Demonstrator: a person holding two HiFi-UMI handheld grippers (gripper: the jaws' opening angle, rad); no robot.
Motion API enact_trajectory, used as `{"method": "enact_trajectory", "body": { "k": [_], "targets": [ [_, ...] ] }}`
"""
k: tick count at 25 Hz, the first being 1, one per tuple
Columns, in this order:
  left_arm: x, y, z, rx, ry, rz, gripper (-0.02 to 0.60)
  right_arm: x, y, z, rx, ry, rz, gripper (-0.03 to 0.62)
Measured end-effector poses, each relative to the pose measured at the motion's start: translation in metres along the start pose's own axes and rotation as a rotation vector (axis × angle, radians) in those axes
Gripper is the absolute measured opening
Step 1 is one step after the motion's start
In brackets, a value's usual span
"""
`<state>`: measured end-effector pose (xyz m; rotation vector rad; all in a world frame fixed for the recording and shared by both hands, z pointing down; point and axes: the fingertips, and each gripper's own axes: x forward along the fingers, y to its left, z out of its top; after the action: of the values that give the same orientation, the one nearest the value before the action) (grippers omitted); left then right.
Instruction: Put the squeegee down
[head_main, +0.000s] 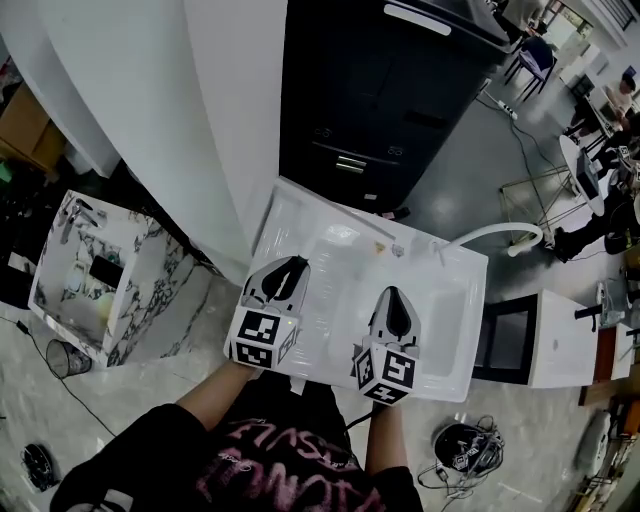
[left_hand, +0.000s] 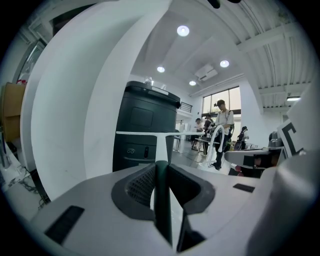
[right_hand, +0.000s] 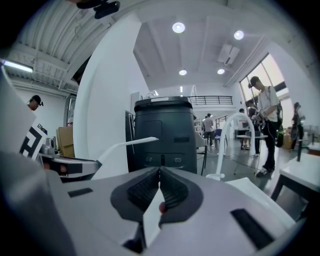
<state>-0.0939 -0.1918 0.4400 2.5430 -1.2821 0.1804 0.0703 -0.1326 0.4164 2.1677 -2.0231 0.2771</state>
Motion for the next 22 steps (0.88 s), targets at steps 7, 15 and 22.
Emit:
{"method": "enact_trajectory", "body": {
  "k": [7,15,22],
  "targets": [
    [0.005,-0.001,0.010,0.024,-0.007,0.064,0.084,0.018,-0.012,0.004,0.004,0.001,0.061,0.021],
    [0.015,-0.012,0.022,0.052,-0.019,0.136,0.084,0.034,-0.030,0.021,-0.002,-0.035,0.147,0.021],
    [0.027,-0.022,0.033,0.069,-0.024,0.154,0.084,0.041,-0.052,0.022,0.022,-0.029,0.151,0.021]
  ]
}}
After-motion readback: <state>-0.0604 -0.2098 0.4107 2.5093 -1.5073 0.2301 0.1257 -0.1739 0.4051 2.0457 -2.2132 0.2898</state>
